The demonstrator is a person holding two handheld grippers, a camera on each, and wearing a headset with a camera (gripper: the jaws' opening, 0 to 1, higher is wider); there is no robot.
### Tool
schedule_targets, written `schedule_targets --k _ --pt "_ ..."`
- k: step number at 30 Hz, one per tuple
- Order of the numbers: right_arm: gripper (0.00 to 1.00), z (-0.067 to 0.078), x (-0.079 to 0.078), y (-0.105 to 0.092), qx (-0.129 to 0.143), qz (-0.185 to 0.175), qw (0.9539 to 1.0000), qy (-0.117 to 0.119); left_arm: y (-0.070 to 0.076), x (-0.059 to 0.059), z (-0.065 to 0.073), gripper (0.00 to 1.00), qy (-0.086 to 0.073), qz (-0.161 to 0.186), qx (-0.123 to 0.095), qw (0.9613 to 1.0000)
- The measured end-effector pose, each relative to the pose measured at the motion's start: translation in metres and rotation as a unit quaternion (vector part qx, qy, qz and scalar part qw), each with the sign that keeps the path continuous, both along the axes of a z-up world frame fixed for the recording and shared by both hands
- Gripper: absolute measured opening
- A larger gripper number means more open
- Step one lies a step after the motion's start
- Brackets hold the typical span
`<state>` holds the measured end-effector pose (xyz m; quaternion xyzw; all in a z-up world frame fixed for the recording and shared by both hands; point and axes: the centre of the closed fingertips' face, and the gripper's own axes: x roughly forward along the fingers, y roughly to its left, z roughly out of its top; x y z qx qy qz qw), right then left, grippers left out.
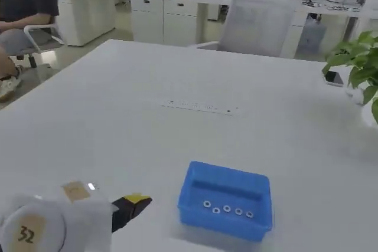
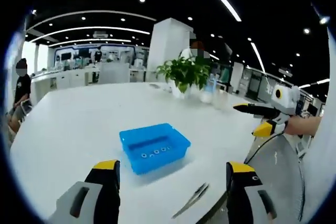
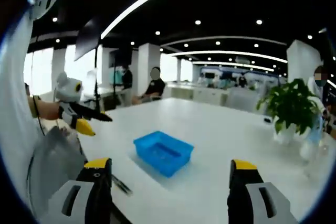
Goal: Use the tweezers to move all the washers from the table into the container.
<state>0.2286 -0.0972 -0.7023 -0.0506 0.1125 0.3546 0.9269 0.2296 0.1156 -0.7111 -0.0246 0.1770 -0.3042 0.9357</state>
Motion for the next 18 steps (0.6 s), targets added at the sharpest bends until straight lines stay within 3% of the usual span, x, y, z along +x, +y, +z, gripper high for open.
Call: schedule_targets --k 3,5,6,9,11,13,16,18 --pt "0.99 0.006 0.007 -0.002 0.012 -0.005 0.9996 -0.025 0.008 0.003 0.017 0.97 -0.049 0.04 -0.017 0.9978" --pt "0.99 0.015 0.013 -0.011 0.023 -0.024 0.9977 -0.059 0.009 0.003 0.027 0.99 -0.084 0.053 -0.053 0.9936" --pt "0.99 0.022 0.015 -0.014 0.034 -0.03 0.9953 -0.085 0.011 0.004 0.029 0.99 -0.094 0.06 -0.062 0.9919" --pt "0.99 0.033 0.016 -0.017 0.089 -0.044 0.9899 -0.102 0.021 0.009 0.03 0.99 -0.117 0.096 -0.089 0.9844" --pt "0.99 0.033 0.017 -0.021 0.103 -0.053 0.9873 -0.108 0.028 0.012 0.026 0.99 -0.136 0.119 -0.067 0.9813" --pt "0.99 0.025 0.019 -0.022 0.097 -0.061 0.9888 -0.096 0.032 0.014 0.021 0.99 -0.15 0.129 -0.041 0.9794" --pt "0.99 0.003 0.021 -0.026 0.086 -0.083 0.9918 -0.045 0.033 0.017 0.014 0.99 -0.133 0.132 -0.019 0.9822" --pt "0.99 0.0 0.023 -0.024 0.079 -0.088 0.992 -0.045 0.03 0.016 0.015 0.99 -0.142 0.125 -0.02 0.9817"
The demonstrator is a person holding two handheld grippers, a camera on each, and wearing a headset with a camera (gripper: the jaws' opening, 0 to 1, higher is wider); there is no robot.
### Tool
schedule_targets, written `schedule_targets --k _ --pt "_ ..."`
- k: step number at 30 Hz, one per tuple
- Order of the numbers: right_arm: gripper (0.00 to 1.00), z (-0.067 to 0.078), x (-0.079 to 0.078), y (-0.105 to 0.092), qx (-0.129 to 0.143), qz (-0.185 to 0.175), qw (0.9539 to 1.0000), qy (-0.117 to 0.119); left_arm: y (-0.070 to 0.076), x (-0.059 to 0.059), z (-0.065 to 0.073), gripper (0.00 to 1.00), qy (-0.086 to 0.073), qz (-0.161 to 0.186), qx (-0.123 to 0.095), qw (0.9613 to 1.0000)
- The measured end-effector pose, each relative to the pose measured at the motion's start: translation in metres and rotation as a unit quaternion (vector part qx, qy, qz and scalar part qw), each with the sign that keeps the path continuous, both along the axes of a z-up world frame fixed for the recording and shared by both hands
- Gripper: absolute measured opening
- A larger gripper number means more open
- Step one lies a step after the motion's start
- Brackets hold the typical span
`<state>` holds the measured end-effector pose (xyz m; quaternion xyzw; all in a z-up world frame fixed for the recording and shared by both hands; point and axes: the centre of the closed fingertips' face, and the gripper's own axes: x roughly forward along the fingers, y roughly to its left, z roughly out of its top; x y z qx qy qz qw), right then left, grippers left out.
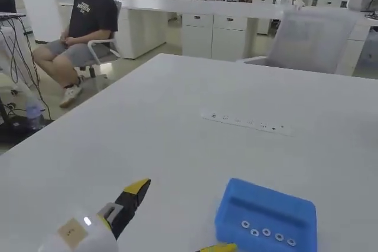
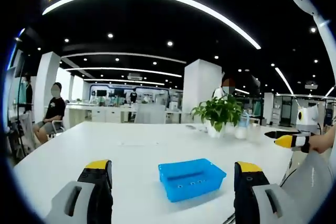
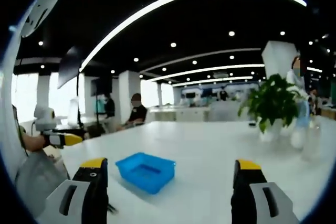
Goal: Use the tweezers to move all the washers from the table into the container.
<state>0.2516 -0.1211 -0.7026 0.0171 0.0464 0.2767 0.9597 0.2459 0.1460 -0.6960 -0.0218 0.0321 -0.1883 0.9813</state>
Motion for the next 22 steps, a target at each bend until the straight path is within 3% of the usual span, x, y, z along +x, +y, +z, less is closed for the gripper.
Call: schedule_targets --k 3,4,5,7,10,14,16,19,22 --pt "0.99 -0.007 0.001 0.0 -0.06 0.0 0.9978 -0.028 0.0 0.001 0.0 0.99 -0.004 -0.003 -0.008 1.0" --pt "0.99 -0.015 -0.001 0.002 -0.1 0.009 0.9945 -0.032 0.005 0.003 0.0 0.99 -0.004 0.003 -0.026 0.9996" --pt "0.99 -0.02 -0.002 0.004 -0.116 0.013 0.993 -0.018 0.009 0.004 0.0 0.99 0.001 0.015 -0.037 0.9992" --pt "0.99 -0.018 -0.003 0.012 -0.096 0.024 0.9949 -0.021 0.016 0.003 0.002 0.99 -0.009 0.026 -0.036 0.999" --pt "0.99 -0.022 -0.002 0.01 -0.104 0.023 0.9942 -0.016 0.017 0.004 0.001 0.99 -0.007 0.026 -0.032 0.9991" --pt "0.99 -0.028 -0.002 0.009 -0.073 0.02 0.997 0.017 0.015 0.005 -0.01 0.99 0.02 0.019 -0.037 0.999" --pt "0.99 -0.033 -0.002 0.01 -0.079 0.027 0.9962 0.027 0.015 0.004 -0.012 0.99 0.03 0.02 -0.046 0.9983" --pt "0.99 -0.037 -0.004 0.011 -0.093 0.028 0.9946 0.037 0.016 0.004 -0.01 0.99 0.027 0.022 -0.052 0.998" --pt "0.99 -0.038 -0.001 0.002 -0.085 0.014 0.9954 0.043 0.013 0.003 -0.013 0.99 0.036 0.019 -0.051 0.9978"
